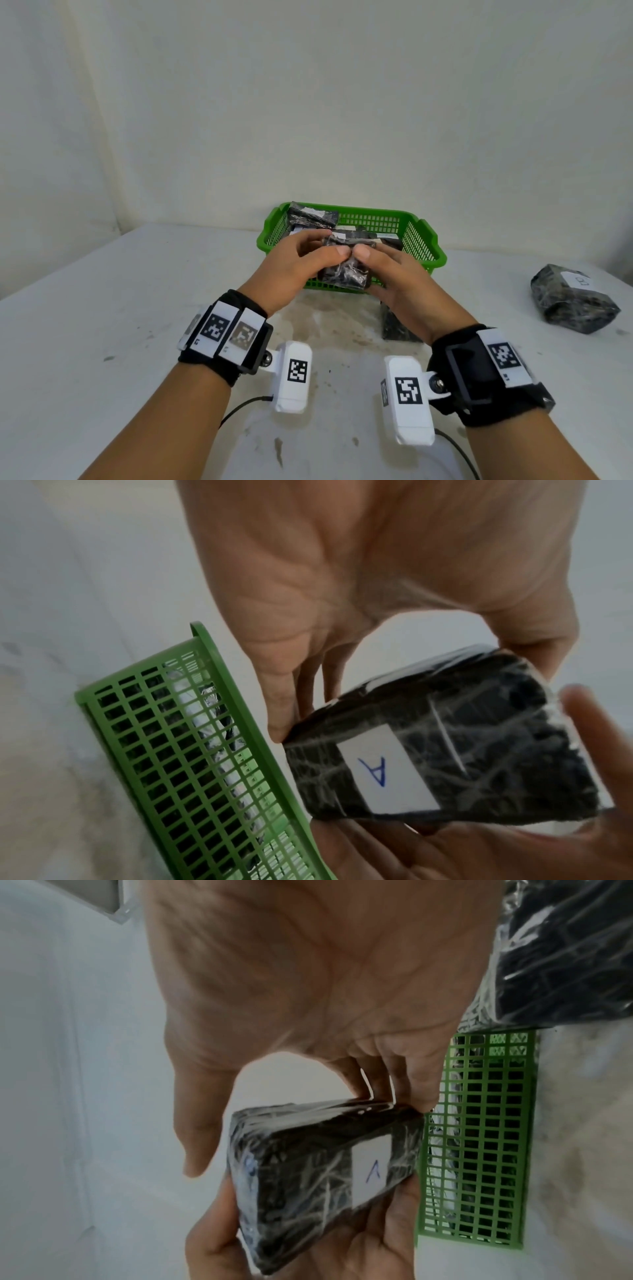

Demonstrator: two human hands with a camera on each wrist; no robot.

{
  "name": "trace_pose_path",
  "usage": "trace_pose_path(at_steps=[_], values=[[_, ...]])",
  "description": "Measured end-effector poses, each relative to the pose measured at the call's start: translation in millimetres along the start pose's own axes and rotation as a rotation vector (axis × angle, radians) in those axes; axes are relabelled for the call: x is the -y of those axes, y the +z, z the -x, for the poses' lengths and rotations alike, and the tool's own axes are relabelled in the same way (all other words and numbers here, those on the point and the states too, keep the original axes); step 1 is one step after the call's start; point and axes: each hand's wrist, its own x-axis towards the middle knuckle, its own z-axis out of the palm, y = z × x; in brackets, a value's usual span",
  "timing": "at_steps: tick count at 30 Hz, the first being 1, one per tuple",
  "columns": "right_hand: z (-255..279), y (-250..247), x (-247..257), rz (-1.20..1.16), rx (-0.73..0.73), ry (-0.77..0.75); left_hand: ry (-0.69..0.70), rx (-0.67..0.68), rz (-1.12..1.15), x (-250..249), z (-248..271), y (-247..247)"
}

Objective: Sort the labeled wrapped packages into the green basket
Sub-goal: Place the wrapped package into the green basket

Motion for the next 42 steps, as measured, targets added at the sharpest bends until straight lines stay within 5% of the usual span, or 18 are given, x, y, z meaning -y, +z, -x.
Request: trace_pose_path(at_steps=[6,13,28,33,39,42], values=[[5.5,-1.4,6.8,0.007,-0.045,-0.056,-0.001,0.17,0.039,-1.7,4.5,-1.9],[1.4,-0.7,1.6,0.096,0.018,0.01,-0.033,0.072,0.051,-2.1,2.8,-1.7],[0.4,-5.0,2.7,-0.042,-0.01,-0.119,0.003,0.145,0.096,-2.0,4.4,-2.5],[2.6,-8.6,1.7,-0.024,0.09,-0.043,-0.002,0.104,0.105,-1.9,1.5,-5.3],[0.5,-10.6,2.7,0.034,-0.009,-0.056,-0.01,0.145,0.135,-2.3,3.2,-8.1],[5.5,-10.9,9.1,0.0,0.033,0.0,0.0,0.06,0.097,-1.9,0.5,-8.8]])
